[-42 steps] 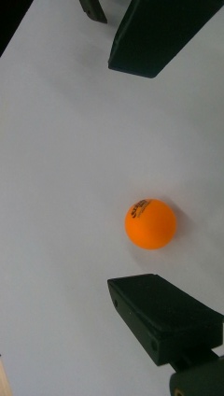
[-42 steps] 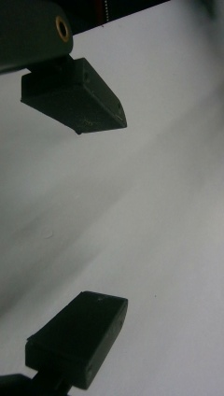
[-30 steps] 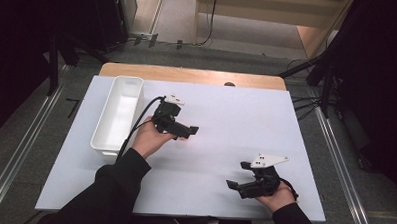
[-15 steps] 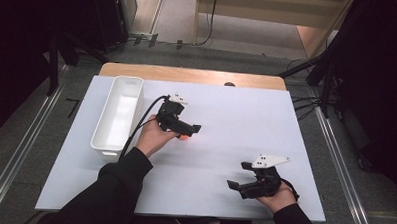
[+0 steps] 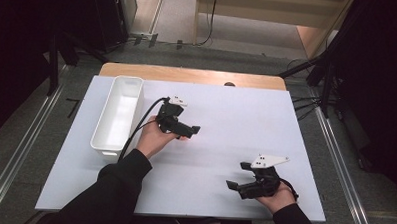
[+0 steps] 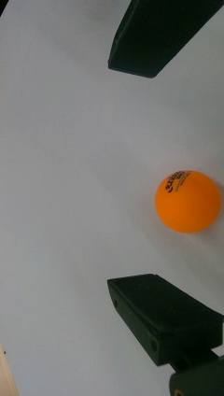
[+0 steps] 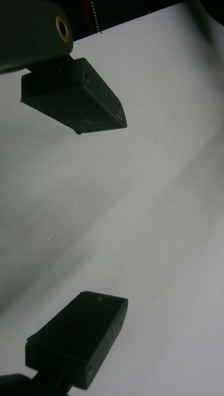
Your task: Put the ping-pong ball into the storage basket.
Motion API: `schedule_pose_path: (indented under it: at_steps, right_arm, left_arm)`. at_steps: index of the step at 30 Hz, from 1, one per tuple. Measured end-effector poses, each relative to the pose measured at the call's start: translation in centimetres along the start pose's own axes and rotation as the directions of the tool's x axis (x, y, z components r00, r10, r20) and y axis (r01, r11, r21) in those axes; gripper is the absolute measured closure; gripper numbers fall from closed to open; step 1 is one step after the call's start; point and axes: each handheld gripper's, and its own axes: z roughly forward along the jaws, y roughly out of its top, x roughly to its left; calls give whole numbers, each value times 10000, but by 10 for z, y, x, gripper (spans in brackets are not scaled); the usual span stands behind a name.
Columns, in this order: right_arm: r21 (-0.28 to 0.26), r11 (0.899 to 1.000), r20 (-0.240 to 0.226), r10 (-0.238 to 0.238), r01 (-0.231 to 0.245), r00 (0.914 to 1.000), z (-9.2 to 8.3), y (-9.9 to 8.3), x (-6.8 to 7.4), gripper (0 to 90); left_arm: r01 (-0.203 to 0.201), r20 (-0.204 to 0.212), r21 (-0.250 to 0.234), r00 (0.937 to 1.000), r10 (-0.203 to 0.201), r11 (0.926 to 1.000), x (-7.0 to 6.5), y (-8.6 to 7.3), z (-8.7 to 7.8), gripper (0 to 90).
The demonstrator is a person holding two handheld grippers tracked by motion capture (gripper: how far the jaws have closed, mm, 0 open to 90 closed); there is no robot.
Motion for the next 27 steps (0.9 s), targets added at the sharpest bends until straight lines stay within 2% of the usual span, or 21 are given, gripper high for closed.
schedule_pose_path:
  at_steps: [13,15,16,22,25,27]
  right_arm:
    - [16,10000,35,-51,51,10000,0,-1,0,114]
    - [48,10000,73,-6,5,10000,0,0,0,114]
    - [51,10000,85,-11,11,10000,1,0,0,114]
    - [75,10000,53,-19,18,10000,2,0,-1,114]
    - [66,10000,40,-13,13,10000,2,0,-1,114]
    - [88,9999,26,-49,49,10000,2,1,-1,114]
  left_arm:
    - [173,75,-123,9998,-173,9998,1,-8,2,0]
    - [62,85,-6,9999,-61,10000,1,-9,2,0]
    - [114,250,-124,9996,-111,9999,1,-12,3,0]
    - [97,-12,-171,10000,-97,9998,2,-16,5,0]
    - [134,-16,-93,9999,-134,9999,3,-18,6,0]
    - [32,-82,-30,10000,-33,10000,3,-20,8,0]
